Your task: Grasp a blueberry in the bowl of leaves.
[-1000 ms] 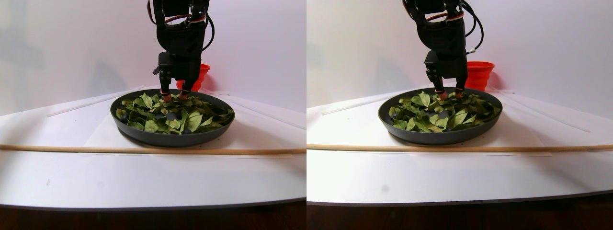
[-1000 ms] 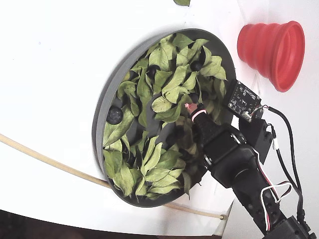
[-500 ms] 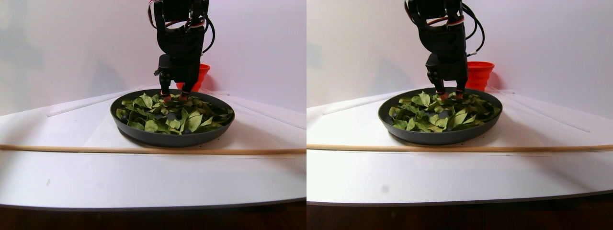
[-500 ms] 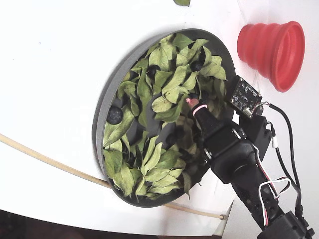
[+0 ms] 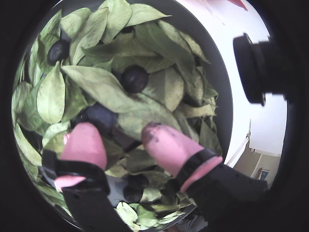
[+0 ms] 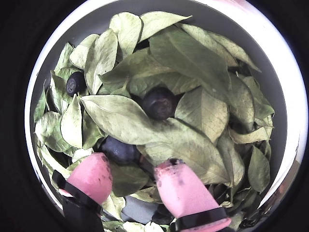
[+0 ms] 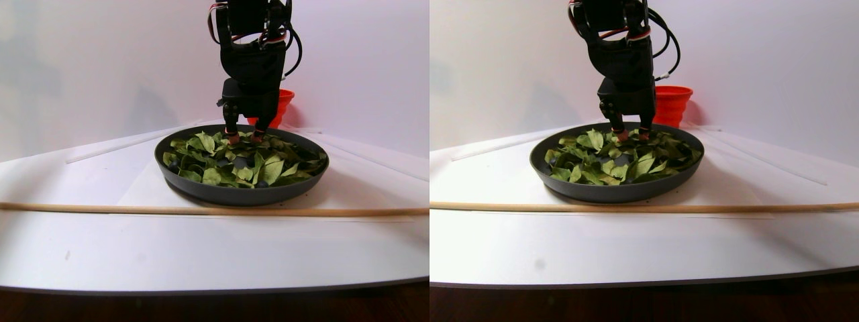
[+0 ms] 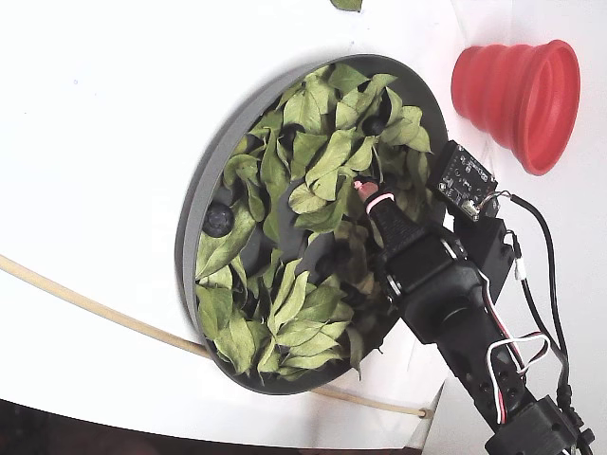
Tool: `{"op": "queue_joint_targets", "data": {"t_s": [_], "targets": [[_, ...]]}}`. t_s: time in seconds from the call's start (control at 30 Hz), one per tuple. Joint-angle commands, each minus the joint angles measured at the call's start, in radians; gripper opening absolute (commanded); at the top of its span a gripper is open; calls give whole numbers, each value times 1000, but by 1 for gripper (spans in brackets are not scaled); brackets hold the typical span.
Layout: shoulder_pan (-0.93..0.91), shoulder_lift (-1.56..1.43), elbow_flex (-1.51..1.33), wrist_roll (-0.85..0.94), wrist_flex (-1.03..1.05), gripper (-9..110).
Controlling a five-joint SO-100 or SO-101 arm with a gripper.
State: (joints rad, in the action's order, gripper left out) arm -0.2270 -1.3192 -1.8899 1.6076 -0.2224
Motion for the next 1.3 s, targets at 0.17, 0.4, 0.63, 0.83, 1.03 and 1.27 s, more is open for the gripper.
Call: {"op": "queue_joint_targets", "data": {"t_s": [0.17, 0.4, 0.63, 0.83, 1.03, 1.27], "targets": [[11, 0, 58, -8, -35, 18], [12, 15, 75, -12, -40, 18], [14, 31, 100, -14, -40, 18], [17, 43, 117, -20, -40, 18], [23, 54, 121, -25, -43, 18], [26, 75, 121, -23, -67, 18]]}}
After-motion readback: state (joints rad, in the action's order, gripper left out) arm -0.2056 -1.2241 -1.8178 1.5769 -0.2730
